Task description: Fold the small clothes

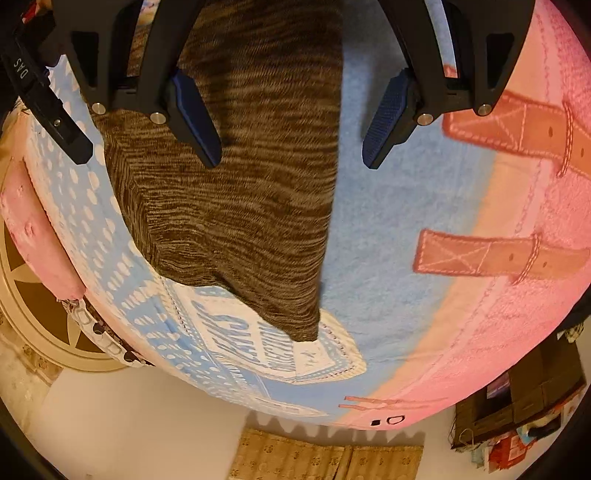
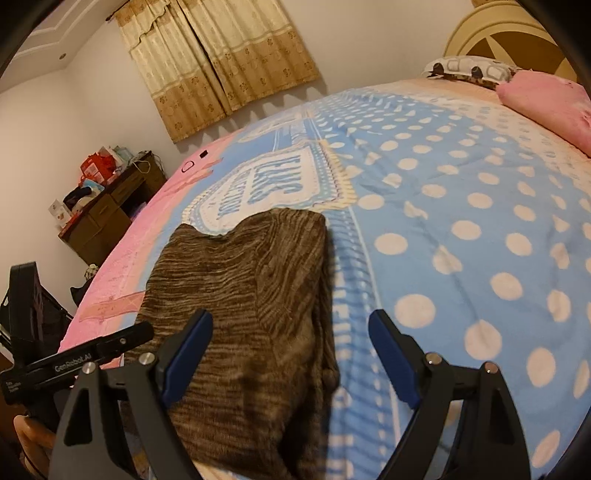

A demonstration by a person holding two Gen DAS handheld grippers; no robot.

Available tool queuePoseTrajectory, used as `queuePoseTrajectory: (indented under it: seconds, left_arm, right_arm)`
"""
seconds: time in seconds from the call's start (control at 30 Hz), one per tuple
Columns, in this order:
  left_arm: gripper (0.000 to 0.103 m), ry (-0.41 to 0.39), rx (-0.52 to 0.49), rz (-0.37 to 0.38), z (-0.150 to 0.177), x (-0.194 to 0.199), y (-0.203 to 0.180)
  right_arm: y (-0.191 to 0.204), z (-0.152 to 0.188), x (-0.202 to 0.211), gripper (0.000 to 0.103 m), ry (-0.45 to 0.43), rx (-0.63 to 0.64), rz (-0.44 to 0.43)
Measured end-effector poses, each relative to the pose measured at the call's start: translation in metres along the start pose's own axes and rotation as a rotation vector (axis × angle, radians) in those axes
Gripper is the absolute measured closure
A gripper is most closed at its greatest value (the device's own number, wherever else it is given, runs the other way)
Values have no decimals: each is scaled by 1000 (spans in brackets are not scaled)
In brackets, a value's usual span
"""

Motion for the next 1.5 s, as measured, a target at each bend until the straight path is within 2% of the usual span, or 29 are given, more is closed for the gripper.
queuePoseTrajectory:
  seconds: [0.13,0.27,0.33,0.4,0.47,0.53,0.63,0.67,0.77,0.87,1.0,1.1,1.13,1.17,1.2,1.23,1.33,1.5]
  left_arm:
    - [24,3,-23,-52,-6,-10,-1]
    - [24,38,22,-31,-9,-25,7]
    - [24,21,26,-31,-9,-27,7]
    - [24,16,5,-51,-9,-28,3]
    - [24,9,-12,-56,-9,-29,0]
    - [24,0,-11,-50,-9,-30,-1]
    - [24,-12,-17,-36,-10,-31,-1]
    - [25,-17,-18,-29,-10,-30,-1]
    - [41,-32,-38,9,-7,-29,-5]
    - [41,-39,-39,5,-8,-30,-5]
    - [41,-41,-4,34,-11,-31,-3]
    - [42,-62,-11,17,-10,-31,-6]
    - [45,-73,-21,11,-9,-31,-8]
    - [58,-80,-32,14,-9,-30,-9]
    - [68,-83,-43,17,-8,-29,-11]
    - [71,-84,-55,11,-8,-27,-14]
    - [76,-80,-72,-28,-9,-25,-19]
    - [78,-82,-98,-67,-6,-14,-24]
  right_arm:
    - [0,-4,-3,14,-14,4,14]
    - [-2,-13,-19,14,8,-1,26]
    - [-3,-15,-35,14,47,1,57]
    - [-5,-11,-51,17,88,-13,33]
    - [-2,-7,-52,22,63,6,55]
    - [3,-6,-52,33,72,34,50]
    - [8,-3,-52,42,77,61,45]
    - [8,-1,-52,43,76,63,44]
    - [7,0,-51,50,67,59,16]
    - [7,-1,-52,50,65,57,7]
    - [5,-4,-55,41,83,39,-14]
    - [6,-7,-60,38,103,37,-33]
    - [8,-7,-60,42,104,46,-13]
    - [10,-7,-60,45,101,57,7]
    - [13,-6,-60,53,98,74,20]
    - [17,-5,-60,62,94,91,20]
    - [26,-3,-59,70,74,120,44]
    - [35,-1,-54,74,40,157,105]
Point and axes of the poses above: each gripper's, at about its wrist camera, not at the fingertips, and x roughly against the way its jaws point, y to its left, z to its underside, the point moved 5 cm from there along -x, roughly the way its jaws point, and after that the axes turned 14 degrees about y, right-handed, at the moved point
